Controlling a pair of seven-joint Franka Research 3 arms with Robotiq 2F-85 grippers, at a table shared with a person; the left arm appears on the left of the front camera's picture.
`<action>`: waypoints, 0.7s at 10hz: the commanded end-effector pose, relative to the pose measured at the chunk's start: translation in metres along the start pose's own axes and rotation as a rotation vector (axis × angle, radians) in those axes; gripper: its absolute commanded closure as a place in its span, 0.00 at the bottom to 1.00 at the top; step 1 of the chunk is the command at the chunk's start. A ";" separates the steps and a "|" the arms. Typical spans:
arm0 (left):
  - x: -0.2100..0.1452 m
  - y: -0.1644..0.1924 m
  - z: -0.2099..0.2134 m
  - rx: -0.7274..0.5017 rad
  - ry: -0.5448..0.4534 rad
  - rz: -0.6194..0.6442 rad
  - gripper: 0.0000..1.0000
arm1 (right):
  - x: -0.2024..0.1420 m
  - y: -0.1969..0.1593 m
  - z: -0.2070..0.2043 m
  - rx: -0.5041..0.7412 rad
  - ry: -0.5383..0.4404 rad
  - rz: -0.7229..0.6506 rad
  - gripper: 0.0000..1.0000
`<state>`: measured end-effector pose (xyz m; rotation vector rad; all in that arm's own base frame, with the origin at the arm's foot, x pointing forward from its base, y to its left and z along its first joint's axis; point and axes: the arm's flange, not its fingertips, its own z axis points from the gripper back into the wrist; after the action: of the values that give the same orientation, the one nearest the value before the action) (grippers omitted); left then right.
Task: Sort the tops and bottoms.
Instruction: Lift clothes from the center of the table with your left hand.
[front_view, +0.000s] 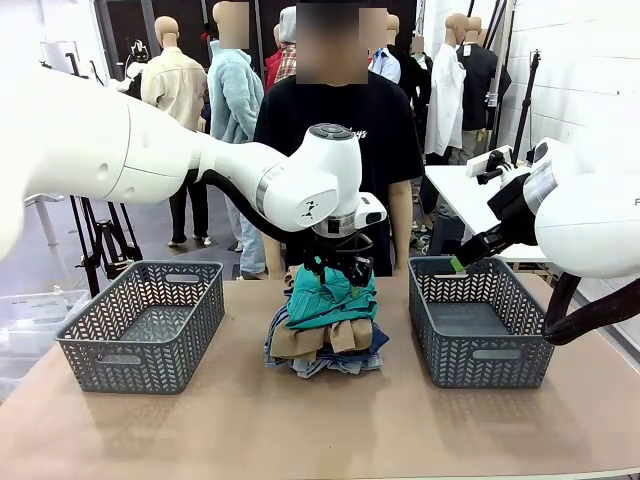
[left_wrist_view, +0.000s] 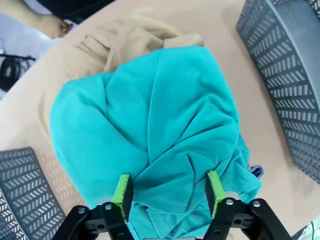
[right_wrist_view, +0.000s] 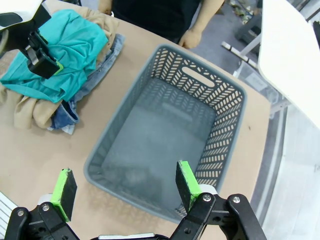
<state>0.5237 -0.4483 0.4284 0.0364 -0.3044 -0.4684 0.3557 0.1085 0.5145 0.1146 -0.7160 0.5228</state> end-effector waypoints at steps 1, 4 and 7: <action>0.000 0.003 -0.001 0.004 -0.007 0.002 0.72 | 0.000 0.000 -0.003 0.008 -0.001 -0.002 0.00; -0.002 0.005 -0.006 0.009 0.013 0.003 1.00 | 0.000 0.000 -0.003 0.008 -0.001 -0.002 0.00; -0.004 0.009 -0.007 0.022 0.026 0.021 1.00 | 0.000 0.000 -0.003 0.008 -0.001 -0.002 0.00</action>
<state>0.5271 -0.4438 0.4226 0.0461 -0.2931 -0.4604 0.3557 0.1085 0.5145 0.1146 -0.7160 0.5228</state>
